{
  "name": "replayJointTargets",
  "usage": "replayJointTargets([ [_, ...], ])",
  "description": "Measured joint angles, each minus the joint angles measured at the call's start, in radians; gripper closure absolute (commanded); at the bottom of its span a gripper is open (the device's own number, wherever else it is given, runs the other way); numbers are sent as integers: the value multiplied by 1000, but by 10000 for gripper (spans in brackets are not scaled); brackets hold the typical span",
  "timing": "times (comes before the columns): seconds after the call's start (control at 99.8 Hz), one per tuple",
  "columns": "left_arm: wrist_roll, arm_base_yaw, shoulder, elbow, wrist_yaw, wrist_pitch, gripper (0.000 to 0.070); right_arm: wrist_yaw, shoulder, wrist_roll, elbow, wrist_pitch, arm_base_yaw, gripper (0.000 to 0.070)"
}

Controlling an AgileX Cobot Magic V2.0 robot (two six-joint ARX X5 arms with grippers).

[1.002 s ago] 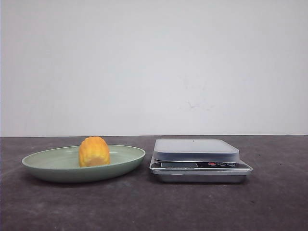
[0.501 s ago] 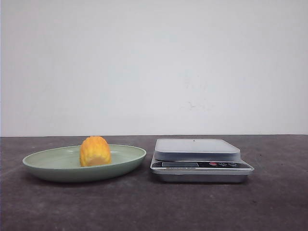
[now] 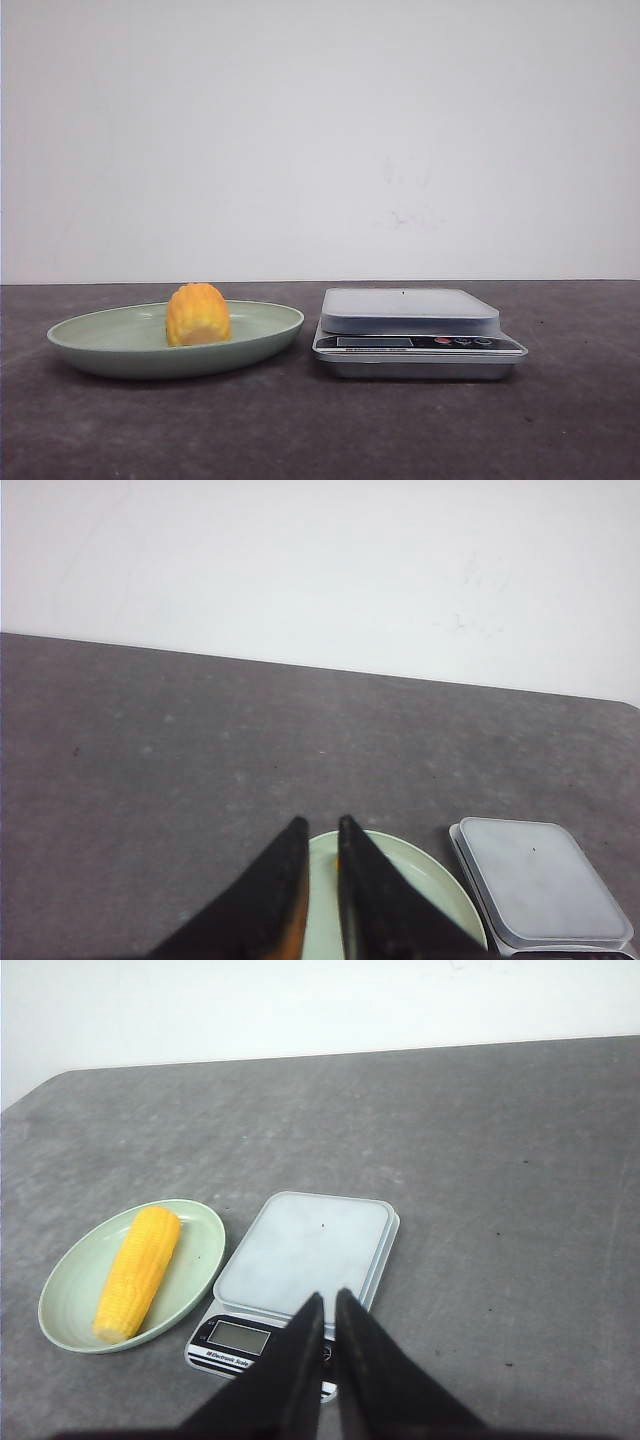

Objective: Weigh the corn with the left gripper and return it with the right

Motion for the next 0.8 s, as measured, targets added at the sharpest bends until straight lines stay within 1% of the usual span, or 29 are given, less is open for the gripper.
replayJointTargets([
  [0.401,0,13,-15,0,0,-3,667,0,0,0,0,0,0,689],
  [0.491,8,92,-34,-4,0,8,672,0,0,0,0,0,0,689],
  [0.581,14,234,-58,-57,2,92,672,0,0,0,0,0,0,689],
  [0.631,10,323,-79,-112,29,156,672,0,0,0,0,0,0,689],
  [0.671,10,392,-103,-164,72,206,672,0,0,0,0,0,0,689],
  [0.802,31,572,-223,-361,283,339,673,0,0,0,0,0,0,689],
])
